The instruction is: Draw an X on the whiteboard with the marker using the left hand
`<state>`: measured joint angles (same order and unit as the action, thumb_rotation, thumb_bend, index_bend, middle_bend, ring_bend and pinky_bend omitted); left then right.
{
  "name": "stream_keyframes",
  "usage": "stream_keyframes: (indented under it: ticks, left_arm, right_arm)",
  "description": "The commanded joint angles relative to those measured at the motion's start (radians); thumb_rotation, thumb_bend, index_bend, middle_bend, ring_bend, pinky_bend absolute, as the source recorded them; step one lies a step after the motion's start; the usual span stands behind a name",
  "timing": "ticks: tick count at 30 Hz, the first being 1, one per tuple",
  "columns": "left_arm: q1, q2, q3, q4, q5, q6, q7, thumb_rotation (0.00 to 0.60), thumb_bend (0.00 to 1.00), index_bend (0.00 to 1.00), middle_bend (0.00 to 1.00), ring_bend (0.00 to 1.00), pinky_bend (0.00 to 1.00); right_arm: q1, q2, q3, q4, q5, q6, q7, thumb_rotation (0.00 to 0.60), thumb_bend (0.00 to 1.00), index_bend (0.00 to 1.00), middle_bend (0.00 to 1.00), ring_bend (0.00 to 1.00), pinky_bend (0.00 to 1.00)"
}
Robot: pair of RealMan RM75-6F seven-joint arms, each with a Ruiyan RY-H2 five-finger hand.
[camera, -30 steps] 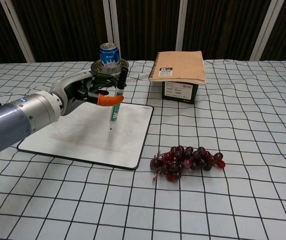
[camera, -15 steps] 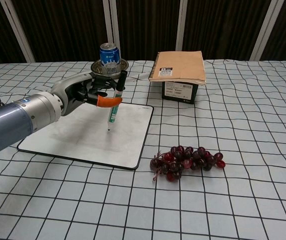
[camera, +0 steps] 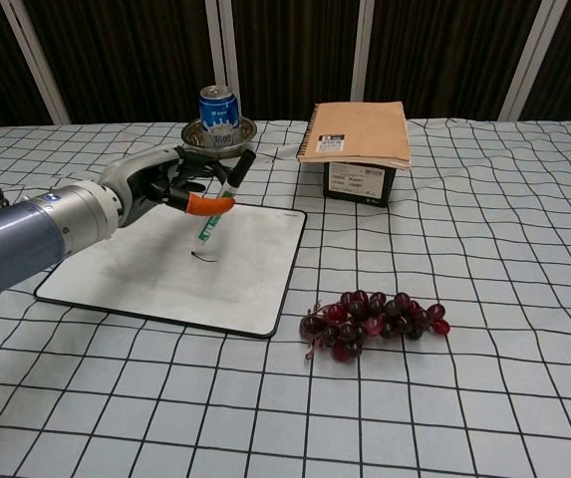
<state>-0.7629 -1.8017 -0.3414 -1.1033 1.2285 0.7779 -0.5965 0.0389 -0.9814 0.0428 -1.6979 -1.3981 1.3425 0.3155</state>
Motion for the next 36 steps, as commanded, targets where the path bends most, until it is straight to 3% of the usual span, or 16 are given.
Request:
stream_keyframes:
  ticks: [1, 10, 15, 19, 26, 36]
  left_arm:
    - [-0.013, 0.009, 0.004, 0.05, 0.018, -0.009, -0.013, 0.6, 0.55, 0.72, 0.19, 0.0, 0.0]
    - [-0.032, 0.002, 0.01, 0.209, 0.042, -0.004, -0.052, 0.6, 0.55, 0.72, 0.19, 0.0, 0.0]
    - [-0.035, 0.005, -0.017, 0.254, 0.032, 0.024, -0.09, 0.6, 0.55, 0.72, 0.19, 0.0, 0.0]
    - [-0.035, 0.027, -0.049, 0.222, 0.02, 0.051, -0.129, 0.6, 0.55, 0.72, 0.19, 0.0, 0.0]
    - [-0.029, 0.047, -0.054, 0.117, 0.001, 0.051, -0.121, 0.6, 0.55, 0.72, 0.19, 0.0, 0.0]
    - [-0.038, -0.02, -0.043, 0.056, -0.066, 0.04, -0.027, 0.6, 0.55, 0.72, 0.19, 0.0, 0.0]
  right_arm:
    - [0.001, -0.001, 0.0, 0.0, 0.001, -0.002, -0.002, 0.6, 0.35, 0.0, 0.0, 0.0, 0.0]
    - [0.003, -0.003, 0.0, -0.005, 0.004, -0.006, -0.013, 0.6, 0.35, 0.0, 0.0, 0.0, 0.0]
    - [0.003, -0.003, 0.0, -0.008, 0.002, -0.005, -0.017, 0.6, 0.35, 0.0, 0.0, 0.0, 0.0]
    - [0.003, -0.003, -0.001, -0.008, -0.004, -0.001, -0.015, 0.6, 0.35, 0.0, 0.0, 0.0, 0.0]
    - [0.004, -0.002, -0.003, -0.008, -0.011, -0.003, -0.007, 0.6, 0.35, 0.0, 0.0, 0.0, 0.0]
    - [0.005, 0.002, -0.004, -0.008, -0.013, -0.008, 0.002, 0.6, 0.35, 0.0, 0.0, 0.0, 0.0]
